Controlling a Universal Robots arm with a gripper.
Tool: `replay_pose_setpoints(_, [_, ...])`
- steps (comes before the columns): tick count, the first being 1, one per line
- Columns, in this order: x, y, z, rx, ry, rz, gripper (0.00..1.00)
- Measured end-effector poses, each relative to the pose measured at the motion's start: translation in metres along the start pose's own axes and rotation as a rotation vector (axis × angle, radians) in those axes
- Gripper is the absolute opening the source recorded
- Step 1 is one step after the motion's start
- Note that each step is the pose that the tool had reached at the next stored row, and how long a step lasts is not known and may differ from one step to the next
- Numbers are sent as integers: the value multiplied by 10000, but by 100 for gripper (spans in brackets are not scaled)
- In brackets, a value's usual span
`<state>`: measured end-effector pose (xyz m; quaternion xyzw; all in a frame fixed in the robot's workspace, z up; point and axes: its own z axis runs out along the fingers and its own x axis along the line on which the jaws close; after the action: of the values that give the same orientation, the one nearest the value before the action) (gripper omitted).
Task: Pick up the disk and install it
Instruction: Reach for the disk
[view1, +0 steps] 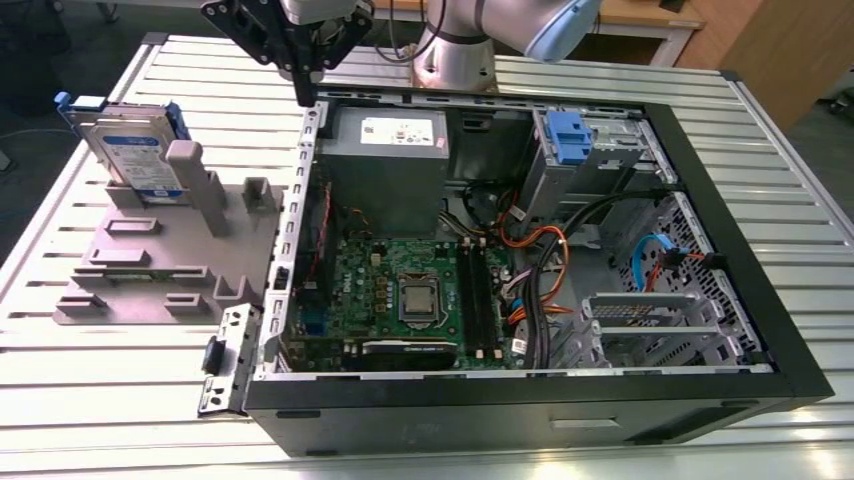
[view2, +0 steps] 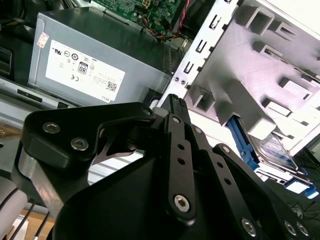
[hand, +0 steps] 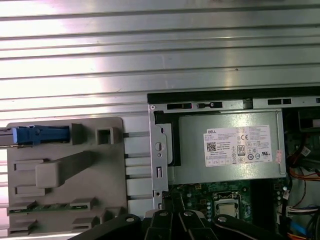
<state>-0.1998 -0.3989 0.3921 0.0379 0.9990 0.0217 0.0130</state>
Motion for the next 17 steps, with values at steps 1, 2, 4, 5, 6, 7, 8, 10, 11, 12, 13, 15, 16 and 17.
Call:
replay_pose_setpoints(1, [3,0,0,0,0,0,11])
replay_pose_setpoints(2, [6,0,0,0,0,0,11])
replay_pose_setpoints(4, [12,-1,0,0,0,0,11])
replay_pose_setpoints(5, [15,-1,-1,0,0,0,11])
replay_pose_setpoints(6, [18,-1,-1,0,0,0,11])
replay_pose_setpoints(7, [21,-2,-1,0,0,0,11])
replay_pose_setpoints(8, [24,-2,-1,0,0,0,11])
replay_pose_setpoints(10, [30,-2,-1,0,1,0,11])
replay_pose_setpoints(11, [33,-2,-1,0,0,0,11])
replay_pose_setpoints(12, [36,-3,-1,0,0,0,11])
replay_pose_setpoints(13, [39,-3,-1,0,0,0,11])
replay_pose_setpoints(15, [45,-3,-1,0,0,0,11])
replay_pose_setpoints(16, [48,-4,-2,1,0,0,11])
replay_pose_setpoints(17, [51,-4,-2,0,0,0,11])
